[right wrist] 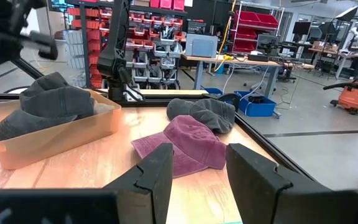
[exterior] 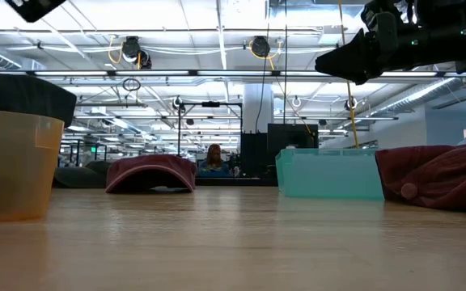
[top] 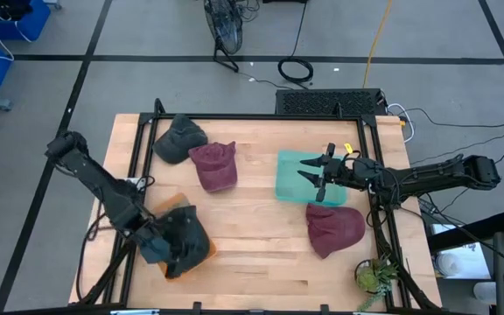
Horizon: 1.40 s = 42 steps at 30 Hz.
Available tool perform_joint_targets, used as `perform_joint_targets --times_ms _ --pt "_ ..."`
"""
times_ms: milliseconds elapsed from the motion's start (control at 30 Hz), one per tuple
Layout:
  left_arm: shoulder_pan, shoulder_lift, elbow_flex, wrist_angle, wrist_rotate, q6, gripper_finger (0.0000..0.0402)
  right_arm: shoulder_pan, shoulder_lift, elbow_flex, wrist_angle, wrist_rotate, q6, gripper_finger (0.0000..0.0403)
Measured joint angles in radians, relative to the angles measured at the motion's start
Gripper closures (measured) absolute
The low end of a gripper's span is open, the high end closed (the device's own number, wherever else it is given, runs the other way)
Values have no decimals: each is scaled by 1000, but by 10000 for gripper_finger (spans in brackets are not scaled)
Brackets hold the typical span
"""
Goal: Pick & Place hat
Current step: Put the right black cap into the orange bin
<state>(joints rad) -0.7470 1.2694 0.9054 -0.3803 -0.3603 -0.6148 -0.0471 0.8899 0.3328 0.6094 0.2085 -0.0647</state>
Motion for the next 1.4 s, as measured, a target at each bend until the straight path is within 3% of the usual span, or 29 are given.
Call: perform_joint_targets --times_ms 233,400,533,733,900,1200,1400 --pt "0 102 1 -262 140 8 387 0 0 0 0 0 0 269" --pt "0 129 1 -270 224 116 396 0 0 0 1 0 -5 269" --pt "4 128 2 -279 238 137 386 0 0 0 1 1 -6 269" --pt "13 173 -1 -415 222 125 314 0 0 0 0 0 -2 269" --pt "12 238 -18 -390 187 153 274 0 0 0 0 0 -1 269" --pt "13 338 -22 -286 154 204 266 0 0 0 0 0 -1 269" --pt "13 325 1 -273 152 218 266 0 0 0 0 0 -1 269"
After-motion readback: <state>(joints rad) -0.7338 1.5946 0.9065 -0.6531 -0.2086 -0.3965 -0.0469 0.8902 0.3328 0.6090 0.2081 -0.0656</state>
